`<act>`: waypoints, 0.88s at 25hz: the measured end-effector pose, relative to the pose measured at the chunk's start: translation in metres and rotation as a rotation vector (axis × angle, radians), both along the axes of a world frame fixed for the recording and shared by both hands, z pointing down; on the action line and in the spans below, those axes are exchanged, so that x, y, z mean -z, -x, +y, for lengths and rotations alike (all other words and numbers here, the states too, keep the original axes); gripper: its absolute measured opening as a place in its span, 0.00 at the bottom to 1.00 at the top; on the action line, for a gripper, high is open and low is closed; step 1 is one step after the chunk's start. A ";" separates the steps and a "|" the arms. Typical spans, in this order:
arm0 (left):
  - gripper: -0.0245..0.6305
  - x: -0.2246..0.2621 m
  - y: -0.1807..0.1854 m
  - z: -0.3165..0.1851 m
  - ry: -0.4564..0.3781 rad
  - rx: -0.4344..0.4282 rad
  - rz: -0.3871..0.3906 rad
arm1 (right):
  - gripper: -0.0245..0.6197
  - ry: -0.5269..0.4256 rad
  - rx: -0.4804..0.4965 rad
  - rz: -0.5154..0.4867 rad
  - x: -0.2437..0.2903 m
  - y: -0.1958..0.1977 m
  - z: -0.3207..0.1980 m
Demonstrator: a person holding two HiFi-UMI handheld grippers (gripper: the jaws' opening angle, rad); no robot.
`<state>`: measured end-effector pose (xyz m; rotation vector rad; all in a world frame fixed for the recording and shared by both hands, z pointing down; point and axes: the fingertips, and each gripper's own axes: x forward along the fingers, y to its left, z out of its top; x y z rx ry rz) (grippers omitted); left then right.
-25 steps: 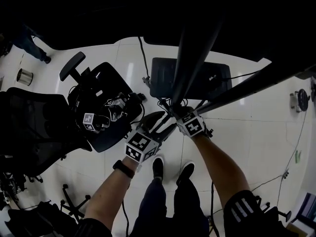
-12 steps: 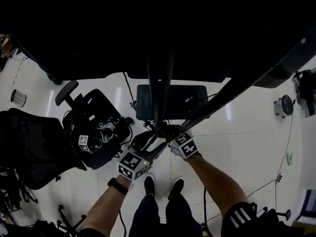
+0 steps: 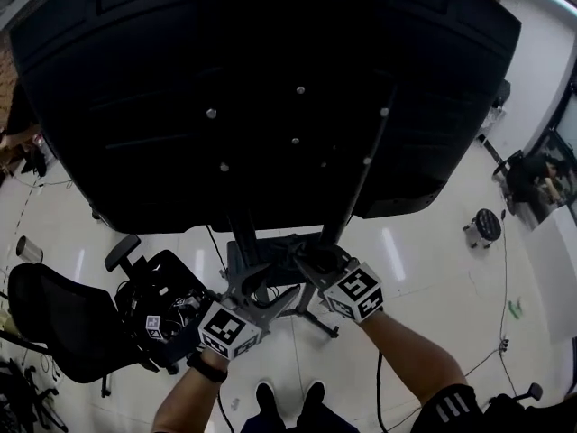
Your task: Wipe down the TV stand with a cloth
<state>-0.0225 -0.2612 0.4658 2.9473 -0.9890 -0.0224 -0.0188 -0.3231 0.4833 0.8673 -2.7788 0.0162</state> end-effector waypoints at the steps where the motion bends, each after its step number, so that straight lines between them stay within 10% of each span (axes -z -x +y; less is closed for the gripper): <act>1: 0.46 0.021 -0.006 0.001 -0.034 -0.007 -0.004 | 0.10 -0.036 -0.006 -0.009 0.027 -0.007 0.002; 12: 0.46 0.209 -0.055 0.019 -0.362 -0.041 -0.059 | 0.10 -0.346 -0.059 -0.074 0.258 -0.072 0.023; 22: 0.46 0.291 -0.082 0.030 -0.425 -0.049 -0.047 | 0.10 -0.410 -0.129 -0.139 0.377 -0.113 -0.012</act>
